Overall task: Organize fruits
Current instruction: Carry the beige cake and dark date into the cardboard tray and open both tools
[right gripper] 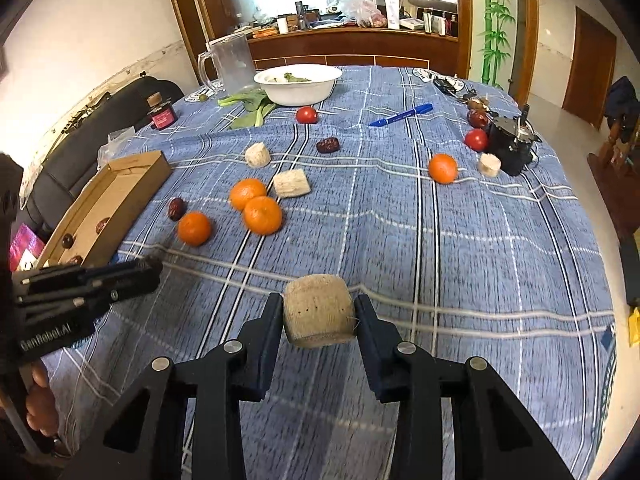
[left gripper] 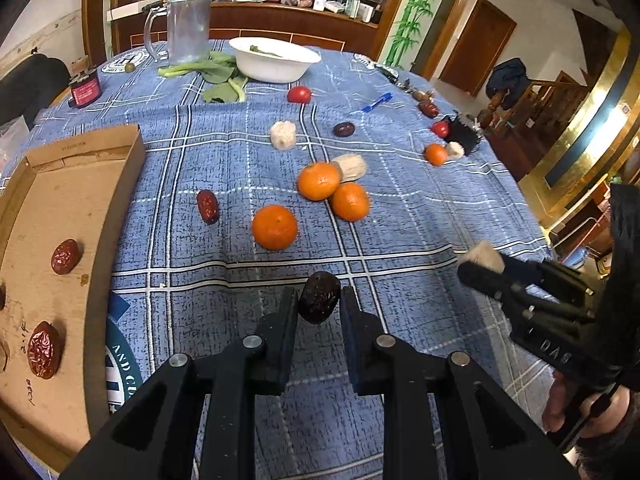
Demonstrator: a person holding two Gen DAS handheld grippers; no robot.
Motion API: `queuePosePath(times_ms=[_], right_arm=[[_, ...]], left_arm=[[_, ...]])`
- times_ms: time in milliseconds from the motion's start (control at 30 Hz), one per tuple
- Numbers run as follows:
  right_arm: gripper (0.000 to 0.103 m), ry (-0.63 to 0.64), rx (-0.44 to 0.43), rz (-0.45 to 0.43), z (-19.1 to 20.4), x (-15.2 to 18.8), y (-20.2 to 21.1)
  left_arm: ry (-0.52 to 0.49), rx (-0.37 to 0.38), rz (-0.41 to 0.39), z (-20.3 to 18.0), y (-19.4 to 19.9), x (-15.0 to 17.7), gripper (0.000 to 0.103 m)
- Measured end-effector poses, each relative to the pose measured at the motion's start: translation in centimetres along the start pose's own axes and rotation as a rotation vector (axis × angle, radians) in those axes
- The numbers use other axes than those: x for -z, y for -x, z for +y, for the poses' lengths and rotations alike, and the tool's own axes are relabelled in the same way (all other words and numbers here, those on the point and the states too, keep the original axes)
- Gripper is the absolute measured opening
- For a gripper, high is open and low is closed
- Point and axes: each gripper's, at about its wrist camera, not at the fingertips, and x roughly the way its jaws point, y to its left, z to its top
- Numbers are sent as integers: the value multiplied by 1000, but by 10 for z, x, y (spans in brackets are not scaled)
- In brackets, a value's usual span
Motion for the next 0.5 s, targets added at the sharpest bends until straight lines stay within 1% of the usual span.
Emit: queuePosePath(times_ms=[100, 233, 400, 500], right_arm=[[39, -4, 0, 8, 8, 2, 2], [39, -4, -19, 11, 24, -4, 0], [39, 52, -40, 7, 60, -16, -7], [39, 75, -70, 13, 81, -25, -13]], left_arm=[[8, 0, -15, 6, 9, -1, 20], [28, -24, -41, 23, 24, -1, 20], [67, -61, -74, 53, 42, 0, 20], [97, -86, -91, 75, 53, 0, 20]])
